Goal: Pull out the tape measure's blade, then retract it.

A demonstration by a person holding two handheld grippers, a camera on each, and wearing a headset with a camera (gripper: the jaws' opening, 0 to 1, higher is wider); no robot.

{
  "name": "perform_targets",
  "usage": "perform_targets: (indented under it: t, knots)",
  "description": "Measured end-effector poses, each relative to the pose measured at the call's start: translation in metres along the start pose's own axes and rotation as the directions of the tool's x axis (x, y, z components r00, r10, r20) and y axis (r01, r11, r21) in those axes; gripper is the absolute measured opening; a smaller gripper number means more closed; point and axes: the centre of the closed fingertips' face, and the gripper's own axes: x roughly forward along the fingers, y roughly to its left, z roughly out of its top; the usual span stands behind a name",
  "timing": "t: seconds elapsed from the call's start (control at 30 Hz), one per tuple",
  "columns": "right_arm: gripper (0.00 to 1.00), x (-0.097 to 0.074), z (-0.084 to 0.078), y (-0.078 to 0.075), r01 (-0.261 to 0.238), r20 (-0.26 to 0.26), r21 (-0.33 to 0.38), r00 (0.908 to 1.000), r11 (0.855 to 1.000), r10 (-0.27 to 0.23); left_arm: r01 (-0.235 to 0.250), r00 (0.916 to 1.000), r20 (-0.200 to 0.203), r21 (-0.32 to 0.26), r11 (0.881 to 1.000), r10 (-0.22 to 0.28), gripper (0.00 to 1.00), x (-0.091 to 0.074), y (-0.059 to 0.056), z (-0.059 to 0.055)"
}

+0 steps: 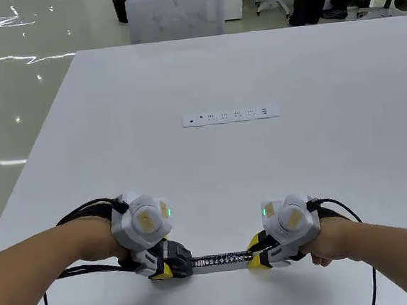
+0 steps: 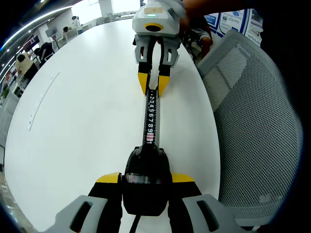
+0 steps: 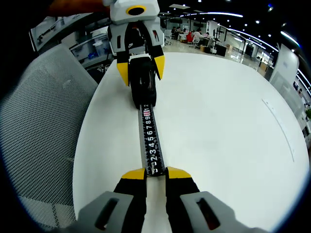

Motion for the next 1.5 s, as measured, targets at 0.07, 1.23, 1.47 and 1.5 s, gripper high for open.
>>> perform_targets:
  t: [0.07,1.23,1.47,1.5]
  knots:
    - [0.12,-0.001,-0.002,0.000,0.001,-0.001,0.003,1.0000,1.000,-0.001,0.000,1.0000,-0.001,0.000,1.000,0.000,0.33,0.000,0.000,0.000]
    - [0.12,-0.016,-0.019,-0.006,0.010,-0.010,0.024,0.9999,1.000,-0.010,-0.005,1.0000,0.000,-0.008,1.000,0.005,0.33,-0.001,0.000,0.000]
    - [0.12,-0.019,-0.023,-0.006,0.009,-0.015,0.026,0.9998,1.000,-0.009,-0.005,1.0000,-0.002,-0.008,1.000,0.005,0.33,-0.001,-0.001,0.000]
    - [0.12,-0.020,-0.023,-0.006,0.009,-0.016,0.027,0.9998,1.000,-0.009,-0.005,1.0000,-0.002,-0.007,1.000,0.005,0.33,-0.001,-0.001,0.000]
